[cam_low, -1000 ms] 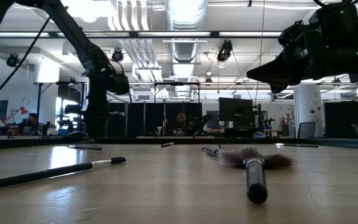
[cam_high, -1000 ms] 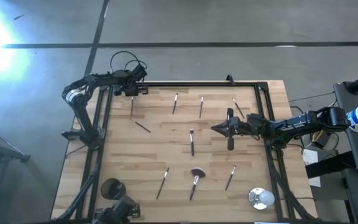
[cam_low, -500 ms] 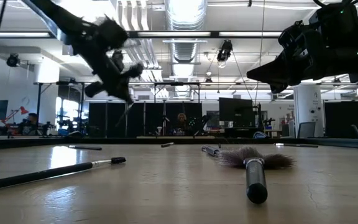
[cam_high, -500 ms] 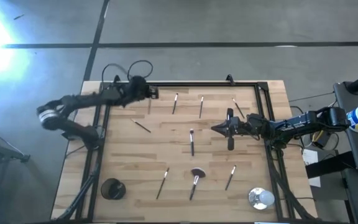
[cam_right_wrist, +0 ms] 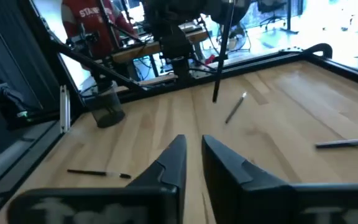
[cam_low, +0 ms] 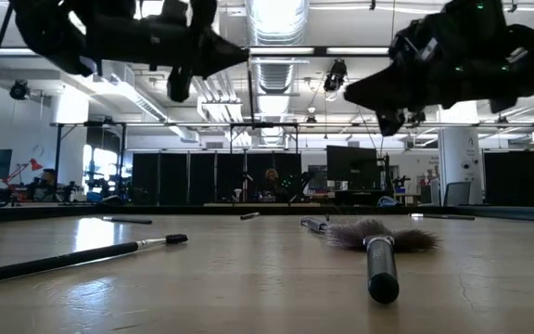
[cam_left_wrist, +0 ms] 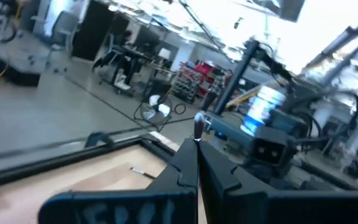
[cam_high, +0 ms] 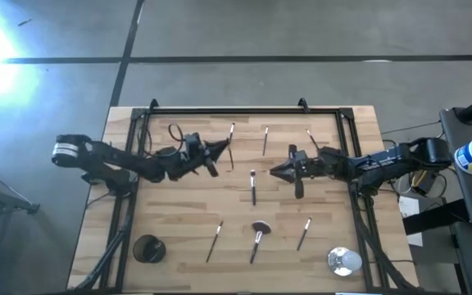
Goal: Pick & Place Makeup Brushes
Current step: Put the black eyeshadow brush into the makeup holder
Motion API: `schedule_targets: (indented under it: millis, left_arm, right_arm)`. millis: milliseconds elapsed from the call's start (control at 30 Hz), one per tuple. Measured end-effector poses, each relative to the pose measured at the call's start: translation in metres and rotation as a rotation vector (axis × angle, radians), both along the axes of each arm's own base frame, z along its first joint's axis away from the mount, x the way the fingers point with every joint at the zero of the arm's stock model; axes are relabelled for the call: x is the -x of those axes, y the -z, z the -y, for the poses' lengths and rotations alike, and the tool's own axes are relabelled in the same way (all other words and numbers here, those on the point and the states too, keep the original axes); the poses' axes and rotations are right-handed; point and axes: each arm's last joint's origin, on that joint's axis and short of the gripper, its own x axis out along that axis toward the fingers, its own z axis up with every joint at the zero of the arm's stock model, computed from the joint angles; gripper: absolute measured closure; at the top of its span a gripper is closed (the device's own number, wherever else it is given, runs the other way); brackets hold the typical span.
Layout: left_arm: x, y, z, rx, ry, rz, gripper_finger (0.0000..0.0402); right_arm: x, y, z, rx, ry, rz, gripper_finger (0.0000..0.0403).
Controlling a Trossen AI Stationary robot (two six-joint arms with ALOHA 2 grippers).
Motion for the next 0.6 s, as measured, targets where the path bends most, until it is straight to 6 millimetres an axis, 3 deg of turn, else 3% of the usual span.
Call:
schedule_targets:
  millis: [367, 600]
  left_arm:
    - [-0.043, -0.030, 0.017, -0.180, 0.057, 0.002, 0.0401]
    - [-0.047, -0.034, 0.018, -0.198, 0.092, 0.018, 0.0401]
  right_arm:
    - [-0.063, -0.017, 0.008, 0.005, -0.002, 0.022, 0.0246]
    - [-0.081, -0.025, 0.010, 0.059, 0.003, 0.052, 0.0232]
